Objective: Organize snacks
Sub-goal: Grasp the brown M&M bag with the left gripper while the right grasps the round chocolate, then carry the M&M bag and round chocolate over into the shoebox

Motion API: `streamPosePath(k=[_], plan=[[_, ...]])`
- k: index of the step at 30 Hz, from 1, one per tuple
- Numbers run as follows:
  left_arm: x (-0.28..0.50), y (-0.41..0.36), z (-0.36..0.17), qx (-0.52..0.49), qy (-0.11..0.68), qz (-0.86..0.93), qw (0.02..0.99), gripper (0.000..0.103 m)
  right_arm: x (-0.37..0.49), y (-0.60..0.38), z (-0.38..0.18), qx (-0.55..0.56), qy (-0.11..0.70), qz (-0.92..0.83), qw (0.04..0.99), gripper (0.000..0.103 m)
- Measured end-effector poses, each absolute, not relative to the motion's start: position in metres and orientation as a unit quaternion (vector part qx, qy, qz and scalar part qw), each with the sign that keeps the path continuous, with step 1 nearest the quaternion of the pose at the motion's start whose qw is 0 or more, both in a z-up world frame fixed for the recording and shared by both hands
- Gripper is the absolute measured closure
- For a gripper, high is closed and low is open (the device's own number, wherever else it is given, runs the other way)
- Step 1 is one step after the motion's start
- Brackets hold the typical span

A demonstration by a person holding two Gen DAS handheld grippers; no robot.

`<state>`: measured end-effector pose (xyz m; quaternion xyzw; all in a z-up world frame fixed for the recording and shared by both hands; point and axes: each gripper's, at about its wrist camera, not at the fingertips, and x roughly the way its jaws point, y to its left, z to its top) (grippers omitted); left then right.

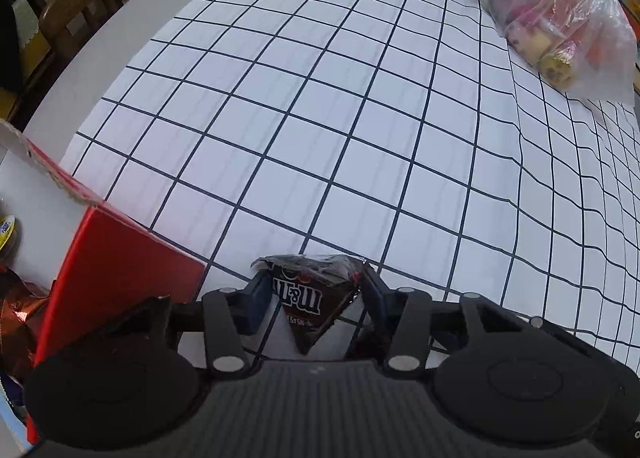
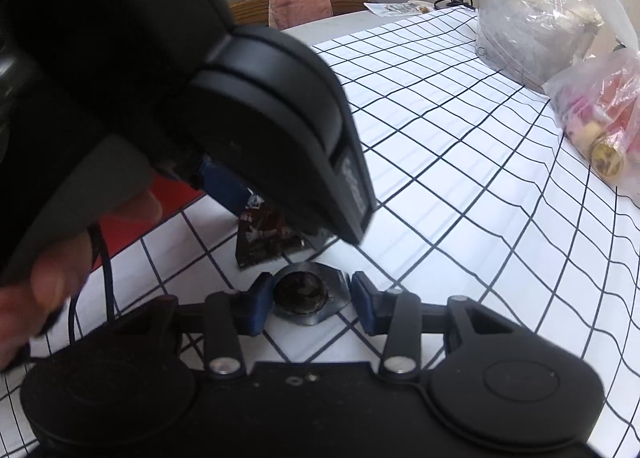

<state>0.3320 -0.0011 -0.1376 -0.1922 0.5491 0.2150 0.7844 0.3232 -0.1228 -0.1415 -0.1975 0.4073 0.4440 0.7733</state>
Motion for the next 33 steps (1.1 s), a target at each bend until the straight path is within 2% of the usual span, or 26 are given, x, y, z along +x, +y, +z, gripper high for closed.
streamPosePath(k=[4, 8, 19, 33], plan=[[0.33, -0.001, -0.136, -0.187, 0.547, 0.215, 0.787, 0.066, 0.326, -0.123, -0.139, -0.19, 0.413, 0.43, 0.78, 0.063], [0.327, -0.001, -0.136, -0.185, 0.545, 0.213, 0.789, 0.069, 0.324, -0.137, -0.137, -0.168, 0.425, 0.413, 0.788, 0.063], [0.305, -0.017, -0.127, -0.177, 0.539, 0.185, 0.803, 0.071, 0.31, -0.168, -0.123, -0.139, 0.445, 0.372, 0.802, 0.063], [0.247, -0.041, -0.096, -0.178, 0.541, 0.125, 0.812, 0.071, 0.239, -0.199, -0.077, -0.129, 0.444, 0.324, 0.826, 0.063]])
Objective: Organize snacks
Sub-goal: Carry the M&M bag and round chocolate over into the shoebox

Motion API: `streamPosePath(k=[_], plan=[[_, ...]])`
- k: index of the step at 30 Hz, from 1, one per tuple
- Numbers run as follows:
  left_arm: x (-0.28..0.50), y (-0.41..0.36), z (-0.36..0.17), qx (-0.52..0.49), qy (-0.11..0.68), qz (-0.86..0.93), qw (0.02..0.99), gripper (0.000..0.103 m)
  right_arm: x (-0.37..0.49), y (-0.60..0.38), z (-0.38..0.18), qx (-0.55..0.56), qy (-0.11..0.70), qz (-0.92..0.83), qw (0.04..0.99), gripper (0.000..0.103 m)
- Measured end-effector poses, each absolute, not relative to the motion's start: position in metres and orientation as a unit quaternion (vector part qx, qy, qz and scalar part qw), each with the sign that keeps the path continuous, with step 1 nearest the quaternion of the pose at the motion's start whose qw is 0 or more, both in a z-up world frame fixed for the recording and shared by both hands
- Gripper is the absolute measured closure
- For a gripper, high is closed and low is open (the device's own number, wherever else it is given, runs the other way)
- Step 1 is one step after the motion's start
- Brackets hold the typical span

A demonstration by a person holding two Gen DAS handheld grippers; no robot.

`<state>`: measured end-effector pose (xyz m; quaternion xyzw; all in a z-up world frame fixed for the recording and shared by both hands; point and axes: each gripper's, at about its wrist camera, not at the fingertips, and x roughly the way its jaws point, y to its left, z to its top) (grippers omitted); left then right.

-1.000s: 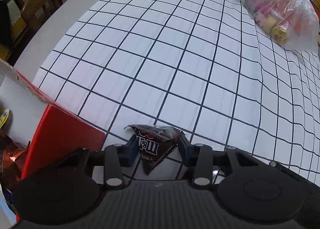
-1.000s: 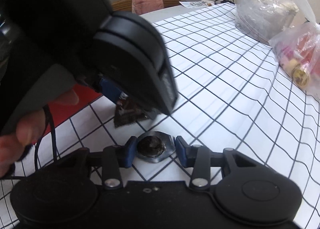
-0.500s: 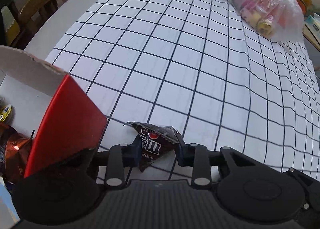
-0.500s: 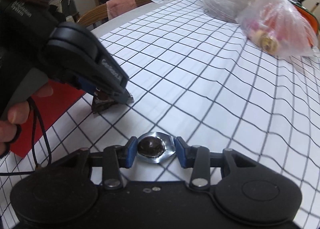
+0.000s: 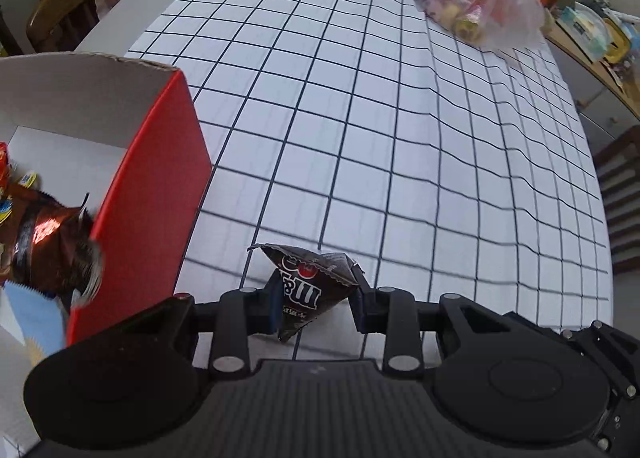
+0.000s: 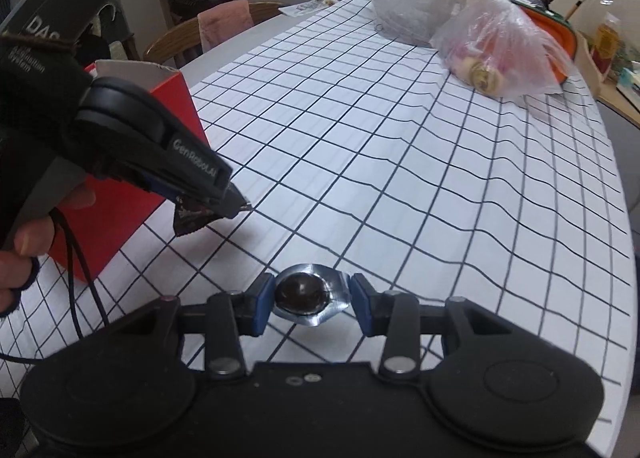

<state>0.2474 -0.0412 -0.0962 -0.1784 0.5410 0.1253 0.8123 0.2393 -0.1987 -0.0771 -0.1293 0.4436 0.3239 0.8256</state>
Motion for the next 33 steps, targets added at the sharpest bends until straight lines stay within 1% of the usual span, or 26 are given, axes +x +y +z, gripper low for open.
streamPosePath(k=[9, 19, 26, 33], plan=[[0.186, -0.042, -0.057, -0.171, 0.533, 0.072, 0.826, 0.071, 0.192, -0.204, -0.038, -0.099, 0.429, 0.306, 0.844, 0.063], [0.12, -0.013, -0.017, -0.168, 0.522, 0.032, 0.835, 0.071, 0.139, -0.18, 0.007, -0.082, 0.404, 0.309, 0.857, 0.063], [0.085, 0.02, 0.004, -0.163, 0.508, 0.031, 0.845, 0.071, 0.117, -0.145, 0.023, -0.084, 0.391, 0.323, 0.858, 0.063], [0.064, 0.066, 0.014, -0.15, 0.488, 0.062, 0.858, 0.071, 0.108, -0.102, 0.025, -0.096, 0.383, 0.338, 0.855, 0.063]])
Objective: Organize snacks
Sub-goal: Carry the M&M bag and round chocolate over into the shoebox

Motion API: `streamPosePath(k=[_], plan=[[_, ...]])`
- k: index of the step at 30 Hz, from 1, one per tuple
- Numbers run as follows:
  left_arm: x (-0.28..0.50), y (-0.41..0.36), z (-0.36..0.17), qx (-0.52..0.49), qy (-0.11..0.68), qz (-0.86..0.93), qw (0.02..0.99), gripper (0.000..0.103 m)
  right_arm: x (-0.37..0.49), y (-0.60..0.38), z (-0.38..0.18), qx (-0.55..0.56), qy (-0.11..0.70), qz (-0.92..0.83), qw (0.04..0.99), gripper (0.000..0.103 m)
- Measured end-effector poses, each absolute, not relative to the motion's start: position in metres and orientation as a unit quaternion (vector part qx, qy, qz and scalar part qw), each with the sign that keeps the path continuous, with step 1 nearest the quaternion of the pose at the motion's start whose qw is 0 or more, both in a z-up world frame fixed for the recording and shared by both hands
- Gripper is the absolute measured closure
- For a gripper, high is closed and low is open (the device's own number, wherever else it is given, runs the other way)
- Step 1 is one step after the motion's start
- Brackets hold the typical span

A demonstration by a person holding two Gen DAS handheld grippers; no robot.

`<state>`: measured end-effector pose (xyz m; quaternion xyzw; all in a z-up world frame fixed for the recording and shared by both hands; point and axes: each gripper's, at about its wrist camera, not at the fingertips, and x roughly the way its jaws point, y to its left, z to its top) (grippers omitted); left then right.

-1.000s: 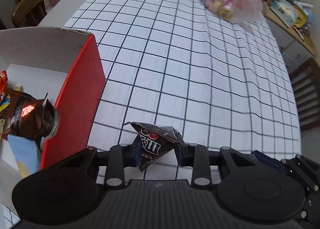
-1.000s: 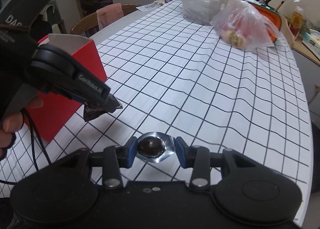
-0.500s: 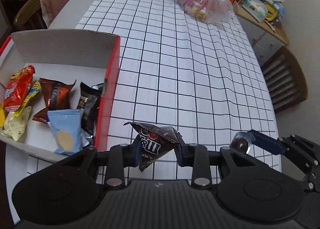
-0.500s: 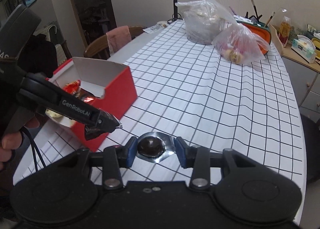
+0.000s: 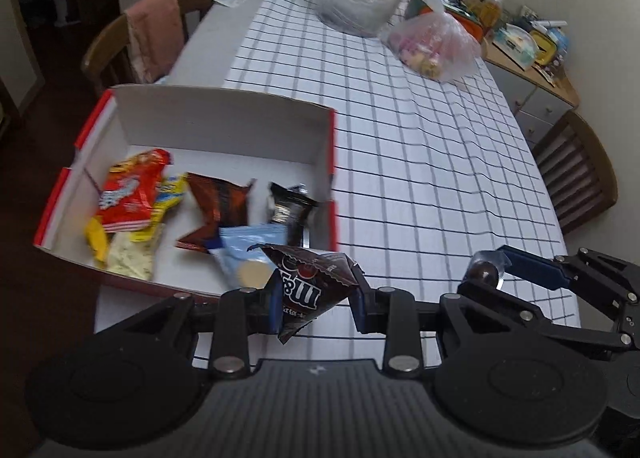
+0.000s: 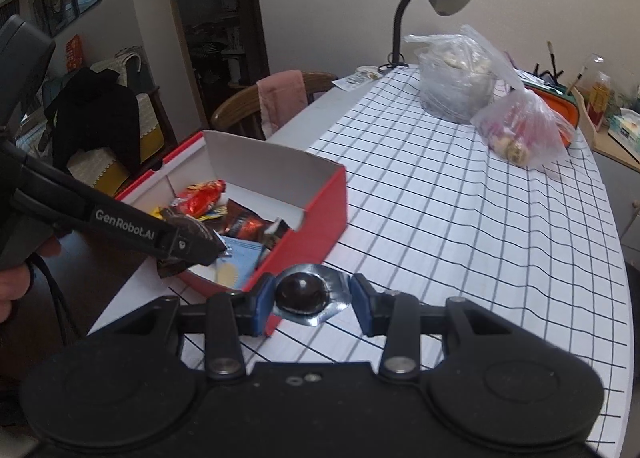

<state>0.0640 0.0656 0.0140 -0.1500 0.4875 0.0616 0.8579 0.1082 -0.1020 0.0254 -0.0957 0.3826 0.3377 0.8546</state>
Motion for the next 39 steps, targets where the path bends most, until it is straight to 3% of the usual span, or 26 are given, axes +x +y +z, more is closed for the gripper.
streamPosePath(k=[21, 39], plan=[[0.081, 0.197, -0.011, -0.146, 0.484, 0.148, 0.85, 0.071, 0.152, 0.024, -0.026, -0.136, 0.411, 0.323, 0.842, 0.063], [0.104, 0.205, -0.065, -0.124, 0.511, 0.151, 0.837, 0.071, 0.17, 0.066, -0.066, -0.172, 0.44, 0.318, 0.822, 0.062]])
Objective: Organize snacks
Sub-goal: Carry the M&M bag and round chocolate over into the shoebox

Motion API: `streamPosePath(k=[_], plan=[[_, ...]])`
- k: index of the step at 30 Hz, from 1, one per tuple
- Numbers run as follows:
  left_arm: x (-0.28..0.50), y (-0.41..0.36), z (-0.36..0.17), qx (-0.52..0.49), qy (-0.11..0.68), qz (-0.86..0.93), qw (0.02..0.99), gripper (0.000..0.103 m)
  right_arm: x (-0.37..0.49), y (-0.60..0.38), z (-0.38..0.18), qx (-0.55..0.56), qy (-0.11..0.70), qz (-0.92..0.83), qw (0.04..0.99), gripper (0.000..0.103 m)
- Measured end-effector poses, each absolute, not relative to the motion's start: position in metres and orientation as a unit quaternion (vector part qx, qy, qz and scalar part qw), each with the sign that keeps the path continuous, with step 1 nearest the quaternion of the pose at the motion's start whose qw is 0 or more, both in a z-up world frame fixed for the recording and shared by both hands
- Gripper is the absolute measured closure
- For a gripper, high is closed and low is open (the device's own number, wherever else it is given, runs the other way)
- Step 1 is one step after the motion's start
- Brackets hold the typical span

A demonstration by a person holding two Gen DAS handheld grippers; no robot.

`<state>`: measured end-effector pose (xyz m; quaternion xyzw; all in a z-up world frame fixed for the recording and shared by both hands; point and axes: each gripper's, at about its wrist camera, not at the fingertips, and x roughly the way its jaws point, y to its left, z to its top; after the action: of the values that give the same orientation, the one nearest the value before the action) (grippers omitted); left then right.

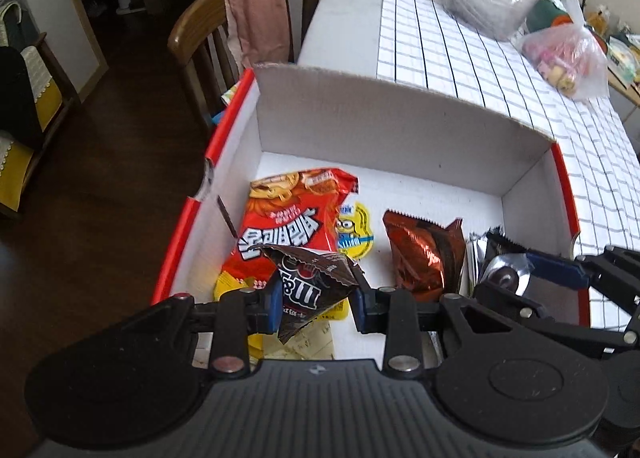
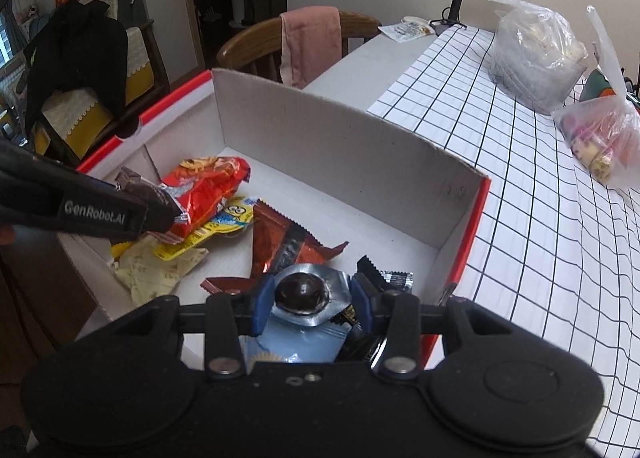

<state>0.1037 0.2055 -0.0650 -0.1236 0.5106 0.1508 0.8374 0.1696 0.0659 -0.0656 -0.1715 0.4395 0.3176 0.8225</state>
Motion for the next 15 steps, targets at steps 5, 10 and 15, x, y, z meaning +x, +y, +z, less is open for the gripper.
streamPosePath(k=[5, 10, 15], plan=[[0.105, 0.201, -0.075, -0.119, 0.518, 0.147, 0.834, 0.071, 0.169, 0.066, -0.068, -0.173, 0.444, 0.318, 0.82, 0.06], [0.105, 0.196, -0.08, -0.108, 0.52, 0.142, 0.835, 0.071, 0.167, 0.067, -0.071, -0.177, 0.449, 0.315, 0.817, 0.059], [0.104, 0.194, -0.083, -0.105, 0.525, 0.14, 0.833, 0.07, 0.165, 0.066, -0.072, -0.179, 0.449, 0.314, 0.817, 0.058]])
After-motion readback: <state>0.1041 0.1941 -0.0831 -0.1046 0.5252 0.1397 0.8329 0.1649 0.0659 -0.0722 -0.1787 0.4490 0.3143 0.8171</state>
